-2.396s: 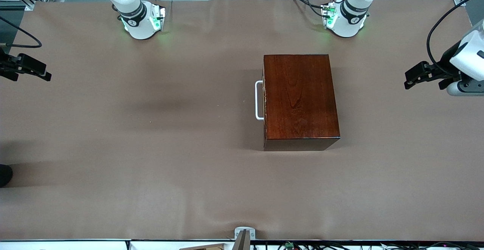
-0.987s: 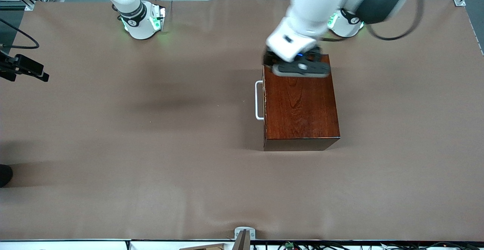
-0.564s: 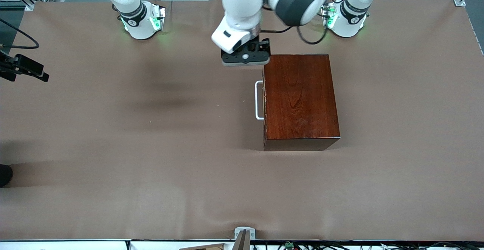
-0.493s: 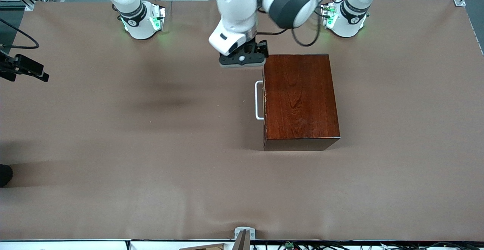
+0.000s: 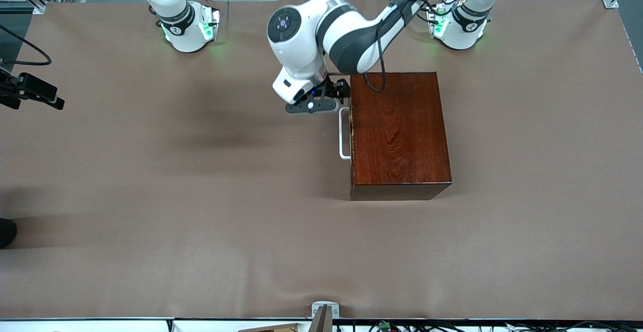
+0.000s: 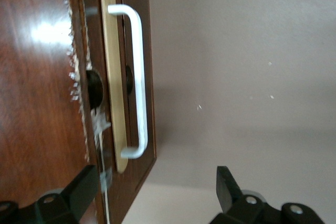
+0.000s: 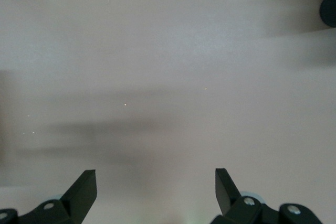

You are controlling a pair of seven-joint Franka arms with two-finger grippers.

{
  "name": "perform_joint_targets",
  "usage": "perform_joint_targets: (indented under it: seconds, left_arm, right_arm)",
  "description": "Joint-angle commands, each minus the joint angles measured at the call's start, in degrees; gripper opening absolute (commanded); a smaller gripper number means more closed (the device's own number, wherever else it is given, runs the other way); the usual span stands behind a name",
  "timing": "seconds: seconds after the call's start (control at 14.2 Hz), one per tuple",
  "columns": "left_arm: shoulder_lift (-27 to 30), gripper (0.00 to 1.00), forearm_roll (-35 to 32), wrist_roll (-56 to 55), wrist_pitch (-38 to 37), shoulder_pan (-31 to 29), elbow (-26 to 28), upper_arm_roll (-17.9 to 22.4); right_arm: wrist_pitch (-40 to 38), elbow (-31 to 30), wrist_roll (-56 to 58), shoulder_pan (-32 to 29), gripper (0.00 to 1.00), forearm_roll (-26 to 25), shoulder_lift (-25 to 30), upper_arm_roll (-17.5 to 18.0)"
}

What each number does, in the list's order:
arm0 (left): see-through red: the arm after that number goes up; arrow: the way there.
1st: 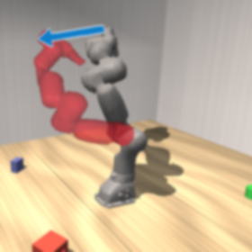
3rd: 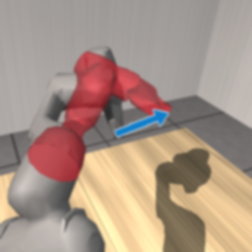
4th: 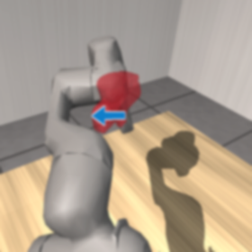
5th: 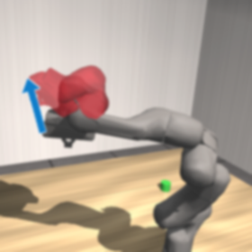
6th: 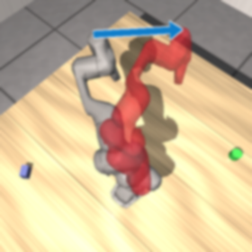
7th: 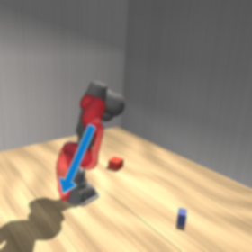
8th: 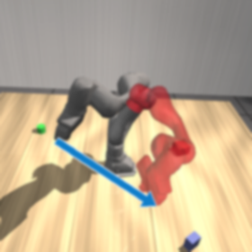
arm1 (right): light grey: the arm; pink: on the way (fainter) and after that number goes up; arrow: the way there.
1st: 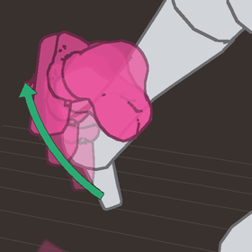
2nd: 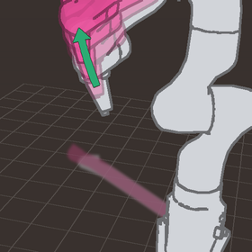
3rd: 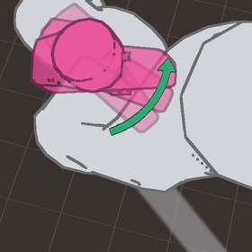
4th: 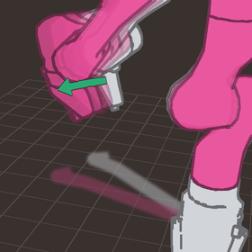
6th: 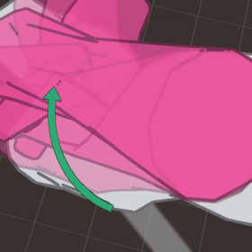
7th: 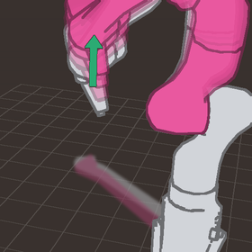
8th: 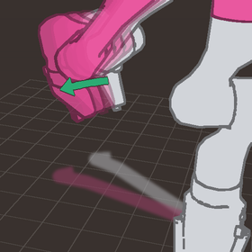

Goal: Open drawer, take yellow block, close drawer

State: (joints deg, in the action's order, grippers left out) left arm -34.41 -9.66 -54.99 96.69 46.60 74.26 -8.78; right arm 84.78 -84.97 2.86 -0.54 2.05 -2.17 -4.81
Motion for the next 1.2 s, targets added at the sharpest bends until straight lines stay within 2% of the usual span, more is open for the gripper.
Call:
perform_joint_targets:
  seconds: [0.0,0.56,1.13]
  left_arm:
    - [-2.5,1.0,-2.73,0.06,1.39,0.68,-2.11,0.6]
    - [-5.67,1.0,-3.17,1.81,5.36,0.33,-1.84,2.54]
    - [-8.91,1.0,-4.58,2.78,8.34,0.51,-1.67,2.63]
  right_arm:
    - [0.29,1.12,-0.4,-1.13,1.0,0.85,-0.55,0.85]
    - [0.21,1.04,-0.4,-1.13,1.0,0.93,-0.55,0.85]
    - [0.29,0.95,-0.4,-1.21,1.0,0.93,-0.55,0.85]
